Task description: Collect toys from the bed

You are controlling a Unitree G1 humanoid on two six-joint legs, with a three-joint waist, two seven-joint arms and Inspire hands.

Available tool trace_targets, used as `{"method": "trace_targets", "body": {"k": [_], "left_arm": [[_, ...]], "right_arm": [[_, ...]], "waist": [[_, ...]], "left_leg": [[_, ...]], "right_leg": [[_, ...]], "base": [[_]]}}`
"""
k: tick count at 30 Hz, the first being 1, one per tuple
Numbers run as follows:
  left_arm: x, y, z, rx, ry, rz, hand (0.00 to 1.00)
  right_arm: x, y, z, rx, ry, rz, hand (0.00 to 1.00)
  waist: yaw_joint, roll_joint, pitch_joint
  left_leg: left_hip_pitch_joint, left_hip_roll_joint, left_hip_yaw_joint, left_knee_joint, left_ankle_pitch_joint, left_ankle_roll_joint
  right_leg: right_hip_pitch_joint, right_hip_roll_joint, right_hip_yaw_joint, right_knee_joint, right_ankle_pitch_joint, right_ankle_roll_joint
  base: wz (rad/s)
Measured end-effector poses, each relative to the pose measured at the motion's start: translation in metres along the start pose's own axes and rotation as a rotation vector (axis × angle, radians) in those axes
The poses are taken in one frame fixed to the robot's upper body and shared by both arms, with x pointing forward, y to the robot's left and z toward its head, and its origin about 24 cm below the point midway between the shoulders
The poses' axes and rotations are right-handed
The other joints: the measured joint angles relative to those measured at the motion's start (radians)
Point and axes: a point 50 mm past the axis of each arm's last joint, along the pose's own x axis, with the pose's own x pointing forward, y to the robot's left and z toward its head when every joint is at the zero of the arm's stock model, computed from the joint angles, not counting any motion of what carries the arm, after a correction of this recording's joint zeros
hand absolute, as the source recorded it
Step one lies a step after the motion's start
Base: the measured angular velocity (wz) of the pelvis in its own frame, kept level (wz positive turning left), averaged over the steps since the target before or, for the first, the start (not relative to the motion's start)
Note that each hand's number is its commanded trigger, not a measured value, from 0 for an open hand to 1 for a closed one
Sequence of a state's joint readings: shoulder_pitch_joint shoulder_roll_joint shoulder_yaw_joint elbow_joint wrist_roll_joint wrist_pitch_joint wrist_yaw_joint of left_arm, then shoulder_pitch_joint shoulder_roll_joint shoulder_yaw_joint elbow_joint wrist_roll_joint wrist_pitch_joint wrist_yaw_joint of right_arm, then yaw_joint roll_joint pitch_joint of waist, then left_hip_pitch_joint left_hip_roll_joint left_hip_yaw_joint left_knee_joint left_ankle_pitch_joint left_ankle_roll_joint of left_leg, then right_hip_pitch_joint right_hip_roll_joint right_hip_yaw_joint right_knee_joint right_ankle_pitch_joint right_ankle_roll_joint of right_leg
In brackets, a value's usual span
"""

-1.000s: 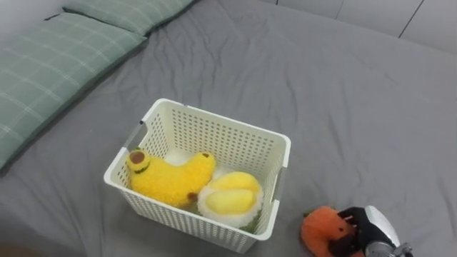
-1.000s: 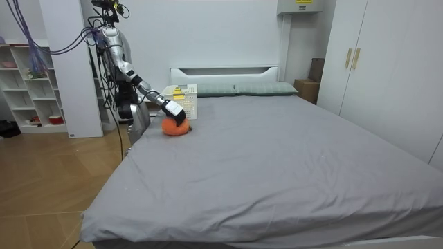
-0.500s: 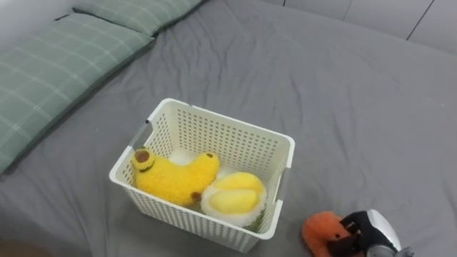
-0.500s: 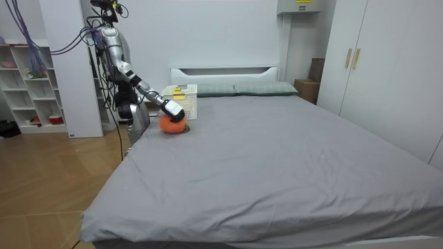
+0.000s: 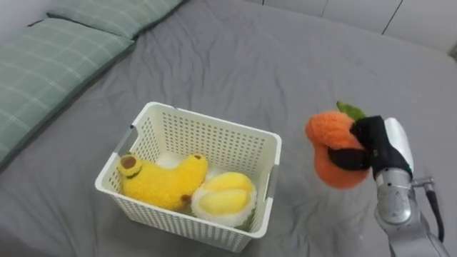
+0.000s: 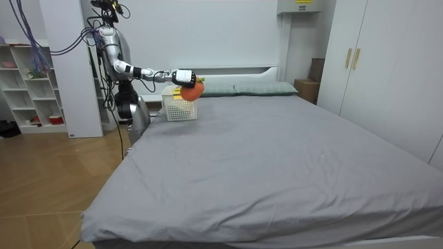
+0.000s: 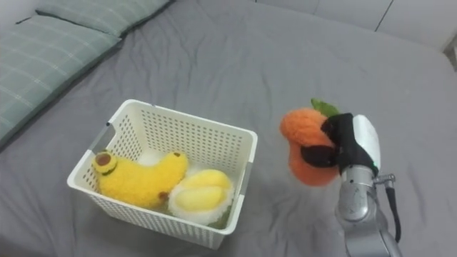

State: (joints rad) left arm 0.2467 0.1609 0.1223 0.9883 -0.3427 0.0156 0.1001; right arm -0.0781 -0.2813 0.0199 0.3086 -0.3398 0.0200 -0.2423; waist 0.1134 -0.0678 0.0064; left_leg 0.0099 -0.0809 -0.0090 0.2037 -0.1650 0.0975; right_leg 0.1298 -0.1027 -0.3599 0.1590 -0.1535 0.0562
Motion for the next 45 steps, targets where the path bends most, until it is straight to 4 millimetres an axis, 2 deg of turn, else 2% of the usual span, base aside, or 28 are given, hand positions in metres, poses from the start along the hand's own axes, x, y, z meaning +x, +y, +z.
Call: {"method": "trace_targets", "body": {"k": [5, 9, 10, 12, 15, 17, 19, 21, 23, 25, 26, 27, 28, 32, 35, 45], "left_arm": [[0.0, -0.007, -0.003, 0.007, 0.014, -0.015, 0.0], [0.0, -0.007, -0.005, 0.008, 0.025, -0.023, 0.0], [0.001, -0.009, -0.003, 0.007, 0.023, -0.032, 0.0], [0.001, -0.009, -0.002, 0.007, 0.021, -0.039, 0.0], [0.001, -0.01, -0.002, 0.03, 0.024, -0.041, 0.0], [0.001, -0.01, -0.002, 0.043, 0.031, -0.044, 0.0], [0.001, -0.009, -0.003, 0.053, 0.035, -0.04, 0.0], [0.002, -0.01, -0.001, 0.065, 0.039, -0.039, 0.0], [0.002, -0.01, -0.002, 0.074, 0.048, -0.038, 0.0], [0.002, -0.011, 0.0, 0.084, 0.042, -0.042, 0.0], [0.002, -0.013, 0.002, 0.086, 0.036, -0.046, 0.0], [0.002, -0.013, 0.003, 0.079, 0.035, -0.048, 0.0], [0.002, -0.013, 0.003, 0.073, 0.034, -0.048, 0.0], [0.002, -0.012, 0.003, 0.062, 0.035, -0.046, 0.0], [0.003, -0.014, 0.007, 0.056, 0.027, -0.049, 0.0], [0.003, -0.01, 0.006, 0.024, 0.039, -0.032, 0.0]], "right_arm": [[0.002, -0.004, 0.03, 0.031, -0.12, 0.02, 1.0], [0.009, 0.004, 0.054, 0.06, -0.191, 0.092, 1.0], [0.008, 0.005, 0.063, 0.076, -0.211, 0.114, 1.0], [0.007, 0.009, 0.083, 0.087, -0.276, 0.153, 1.0], [0.007, 0.017, 0.118, 0.08, -0.399, 0.224, 1.0], [0.004, 0.022, 0.128, 0.08, -0.434, 0.257, 1.0], [0.001, 0.03, 0.131, 0.076, -0.446, 0.289, 1.0], [-0.002, 0.042, 0.135, 0.058, -0.441, 0.36, 1.0], [-0.006, 0.051, 0.138, 0.062, -0.44, 0.402, 1.0], [-0.009, 0.058, 0.141, 0.068, -0.446, 0.436, 1.0], [-0.01, 0.061, 0.143, 0.071, -0.448, 0.45, 0.62], [-0.013, 0.064, 0.144, 0.067, -0.451, 0.466, 0.35], [-0.014, 0.067, 0.144, 0.064, -0.451, 0.476, 0.02], [-0.02, 0.085, 0.137, 0.023, -0.43, 0.55, 0.0], [-0.018, 0.089, 0.13, -0.021, -0.4, 0.557, 0.0], [-0.015, 0.092, 0.119, -0.093, -0.366, 0.551, 0.0]], "waist": [[0.031, 0.002, 0.0003], [0.043, 0.0, 0.0007], [0.064, -0.002, -0.0002], [0.08, -0.004, 0.0003], [0.113, -0.018, 0.0079], [0.132, -0.019, 0.0075], [0.15, -0.026, 0.0037], [0.187, -0.033, 0.0055], [0.199, -0.038, 0.0049], [0.213, -0.044, 0.0082], [0.229, -0.047, 0.0139], [0.242, -0.049, 0.0149], [0.246, -0.05, 0.016], [0.269, -0.06, 0.0148], [0.282, -0.065, 0.012], [0.279, -0.058, 0.0166]], "left_leg": [[0.0, 0.001, 0.001, -0.001, 0.0, 0.0], [0.0, 0.001, 0.0, -0.002, 0.0, 0.0], [0.0, 0.001, 0.002, -0.004, 0.0, 0.0], [0.0, 0.002, 0.001, -0.005, 0.0, 0.0], [-0.003, 0.001, -0.005, -0.001, 0.0, 0.0], [-0.008, -0.002, -0.014, 0.001, 0.0, 0.0], [-0.015, -0.005, -0.03, 0.004, 0.001, 0.001], [-0.02, -0.006, -0.037, 0.005, 0.003, 0.0], [-0.025, -0.009, -0.049, 0.007, 0.005, -0.001], [-0.036, -0.011, -0.061, 0.011, 0.008, -0.002], [-0.038, -0.012, -0.064, 0.016, 0.009, -0.002], [-0.042, -0.013, -0.07, 0.018, 0.009, -0.002], [-0.042, -0.014, -0.072, 0.018, 0.009, -0.002], [-0.05, -0.016, -0.078, 0.02, 0.011, -0.002], [-0.052, -0.017, -0.08, 0.023, 0.011, -0.002], [-0.053, -0.018, -0.083, 0.026, 0.011, -0.002]], "right_leg": [[-0.002, 0.0, 0.0, 0.0, 0.0, 0.0], [-0.003, 0.001, 0.002, 0.0, 0.0, 0.0], [-0.006, 0.001, 0.002, 0.001, 0.0, 0.0], [-0.008, 0.001, 0.002, 0.004, 0.0, 0.0], [-0.006, 0.001, -0.004, 0.005, 0.0, 0.0], [-0.006, -0.001, -0.017, 0.004, 0.0, 0.0], [-0.006, -0.001, -0.028, 0.002, 0.001, 0.001], [-0.006, -0.001, -0.041, -0.003, 0.002, 0.002], [-0.007, -0.001, -0.049, -0.006, 0.002, 0.002], [-0.011, -0.001, -0.054, -0.007, 0.002, 0.002], [-0.01, -0.001, -0.056, -0.007, 0.002, 0.002], [-0.011, -0.001, -0.058, -0.007, 0.002, 0.002], [-0.011, -0.002, -0.058, -0.007, 0.002, 0.002], [-0.014, -0.002, -0.058, -0.008, 0.002, 0.002], [-0.015, -0.002, -0.058, -0.008, 0.002, 0.002], [-0.013, -0.002, -0.059, -0.008, 0.002, 0.002]], "base": [[-0.01], [-0.01], [-0.05], [0.0], [0.07], [0.13], [0.21], [0.14], [0.15], [0.22], [0.19], [0.11], [0.12], [0.04], [0.0], [0.0]]}}
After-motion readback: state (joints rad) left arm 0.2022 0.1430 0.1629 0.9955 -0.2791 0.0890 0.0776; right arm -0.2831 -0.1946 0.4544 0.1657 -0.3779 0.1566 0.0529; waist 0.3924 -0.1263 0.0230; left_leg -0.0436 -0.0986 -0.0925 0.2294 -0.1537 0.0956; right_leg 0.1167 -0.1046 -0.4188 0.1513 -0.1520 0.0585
